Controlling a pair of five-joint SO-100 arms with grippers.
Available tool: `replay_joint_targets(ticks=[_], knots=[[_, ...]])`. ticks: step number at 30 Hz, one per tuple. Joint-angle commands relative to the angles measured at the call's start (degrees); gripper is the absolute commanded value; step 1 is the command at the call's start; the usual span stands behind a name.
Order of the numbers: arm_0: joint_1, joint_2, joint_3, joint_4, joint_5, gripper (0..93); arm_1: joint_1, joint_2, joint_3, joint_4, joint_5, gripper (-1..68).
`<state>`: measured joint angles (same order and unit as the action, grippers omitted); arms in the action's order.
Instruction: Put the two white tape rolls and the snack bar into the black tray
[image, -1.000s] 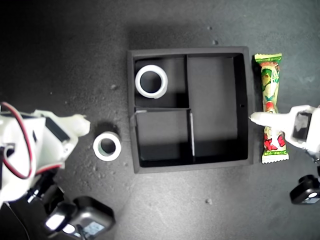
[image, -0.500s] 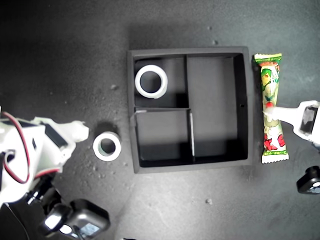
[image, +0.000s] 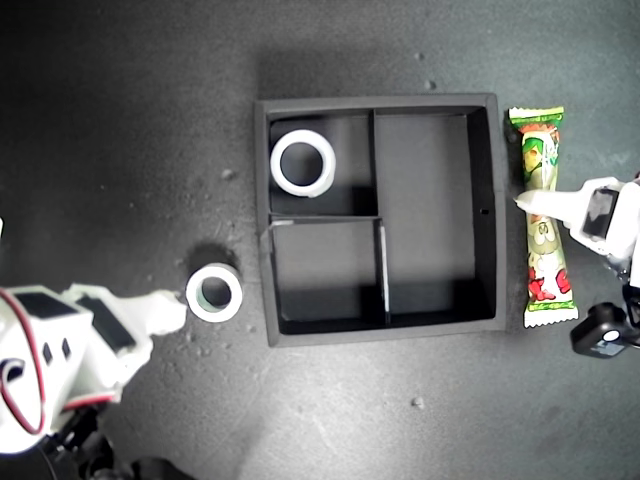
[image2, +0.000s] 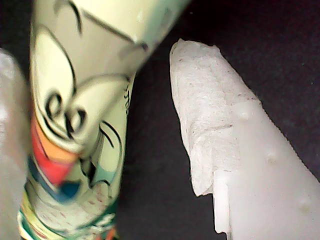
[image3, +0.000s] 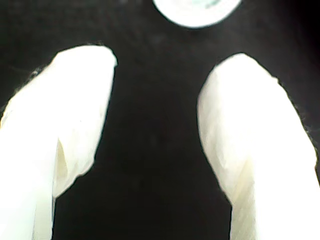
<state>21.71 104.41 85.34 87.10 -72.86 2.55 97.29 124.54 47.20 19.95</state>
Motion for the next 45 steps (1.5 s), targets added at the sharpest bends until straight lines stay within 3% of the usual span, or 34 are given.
replay_joint_targets(ticks=[1, 5, 10, 14, 17, 22, 28, 34, 45], knots=[[2.46, -0.18, -1.49, -1.32, -1.93, 13.3, 0.97, -0.88, -2.72, -0.97, -0.09, -0.1], [4.39, 0.26, 1.76, -4.31, -3.25, 13.2, 2.37, 0.18, -5.80, 4.48, 4.39, -0.2], [6.33, -1.41, 1.67, -5.98, -3.25, 13.1, 2.90, 0.44, -19.60, 21.18, 9.67, -0.3], [4.48, -0.70, 7.29, -10.90, -1.93, 13.2, 4.13, 0.44, -34.80, 35.77, 13.18, -0.3], [2.46, 0.09, 12.48, -15.91, -0.97, 13.3, 5.36, -0.26, -44.38, 38.50, 18.81, -0.4], [0.70, -1.58, 14.15, -18.28, 0.35, 13.5, 6.42, -0.53, -47.46, 30.50, 31.11, -0.4], [-1.05, -2.20, 16.44, -21.36, 0.97, 14.0, 1.32, -3.69, -44.12, 17.75, -2.02, -0.4], [-1.85, -1.85, 20.21, -26.72, 0.18, 14.6, 2.64, -4.48, -36.83, -0.18, -18.90, -0.4], [-2.72, -3.52, 25.93, -34.45, -0.70, 14.8, 5.54, -16.70, -46.85, -5.98, -22.06, -0.4]])
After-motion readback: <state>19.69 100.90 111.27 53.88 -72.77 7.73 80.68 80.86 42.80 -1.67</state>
